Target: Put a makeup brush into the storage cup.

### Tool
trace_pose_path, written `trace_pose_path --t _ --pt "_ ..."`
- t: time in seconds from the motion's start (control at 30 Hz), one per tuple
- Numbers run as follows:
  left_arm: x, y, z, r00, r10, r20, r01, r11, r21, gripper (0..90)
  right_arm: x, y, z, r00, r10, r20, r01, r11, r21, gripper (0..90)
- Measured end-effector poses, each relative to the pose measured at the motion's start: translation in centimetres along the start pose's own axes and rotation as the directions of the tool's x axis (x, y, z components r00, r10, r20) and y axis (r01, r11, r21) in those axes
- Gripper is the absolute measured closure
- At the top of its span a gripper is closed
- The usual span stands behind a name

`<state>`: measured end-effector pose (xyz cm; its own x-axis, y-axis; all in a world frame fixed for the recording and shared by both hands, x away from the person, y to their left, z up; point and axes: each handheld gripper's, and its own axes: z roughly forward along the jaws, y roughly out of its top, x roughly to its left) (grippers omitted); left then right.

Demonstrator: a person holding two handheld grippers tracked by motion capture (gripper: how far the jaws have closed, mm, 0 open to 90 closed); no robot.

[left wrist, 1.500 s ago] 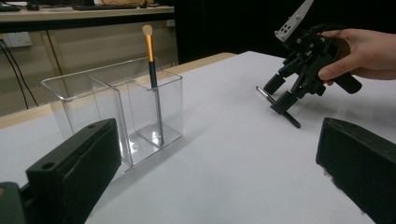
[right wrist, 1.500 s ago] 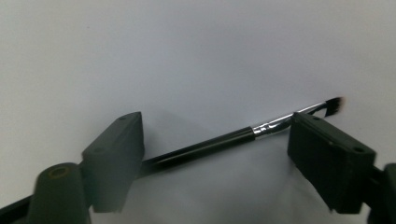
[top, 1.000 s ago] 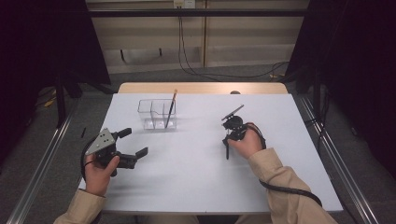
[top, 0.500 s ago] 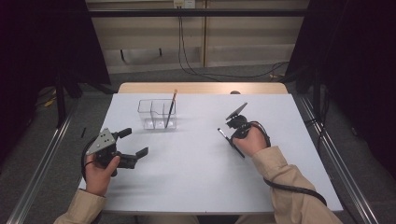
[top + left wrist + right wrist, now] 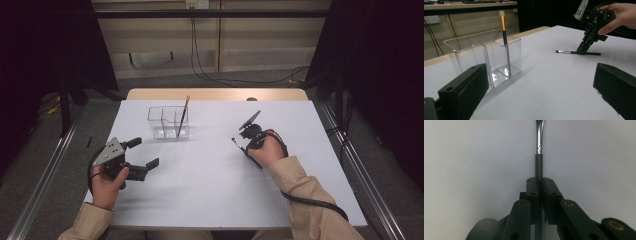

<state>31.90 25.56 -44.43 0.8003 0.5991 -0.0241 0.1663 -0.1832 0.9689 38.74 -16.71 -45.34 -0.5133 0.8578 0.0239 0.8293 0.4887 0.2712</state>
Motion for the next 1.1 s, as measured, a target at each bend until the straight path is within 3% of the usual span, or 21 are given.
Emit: trace_pose_path --t 0.43,0.53,0.7,0.83,1.1 --pt "0.0 0.1 0.2 0.9999 -0.013 0.005 0.013 0.9999 -0.004 0.1 -0.8 -1.3 -0.2 0.9977 0.030 -0.060 -0.035 0.995 -0.090 84.6" --pt "0.0 0.1 0.3 0.9999 -0.015 0.006 0.015 0.9999 -0.004 0.1 -1.1 -1.7 -0.5 0.9937 0.043 -0.104 -0.056 0.990 -0.126 84.7" --pt "-0.1 0.2 0.5 0.9999 -0.011 0.013 0.011 0.9999 -0.001 0.1 -1.3 -2.3 -1.0 0.9918 0.044 -0.120 -0.065 0.981 -0.184 84.7" --pt "-0.3 0.4 0.9 0.9998 -0.011 0.015 0.011 0.9999 0.000 0.1 -1.8 -2.8 -1.4 0.9869 0.054 -0.152 -0.090 0.966 -0.241 84.8" --pt "-0.6 0.8 1.7 0.9992 -0.019 0.034 0.020 0.9998 -0.008 0.2 -1.9 -3.8 -2.6 0.9795 0.043 -0.197 -0.119 0.913 -0.390 84.7"
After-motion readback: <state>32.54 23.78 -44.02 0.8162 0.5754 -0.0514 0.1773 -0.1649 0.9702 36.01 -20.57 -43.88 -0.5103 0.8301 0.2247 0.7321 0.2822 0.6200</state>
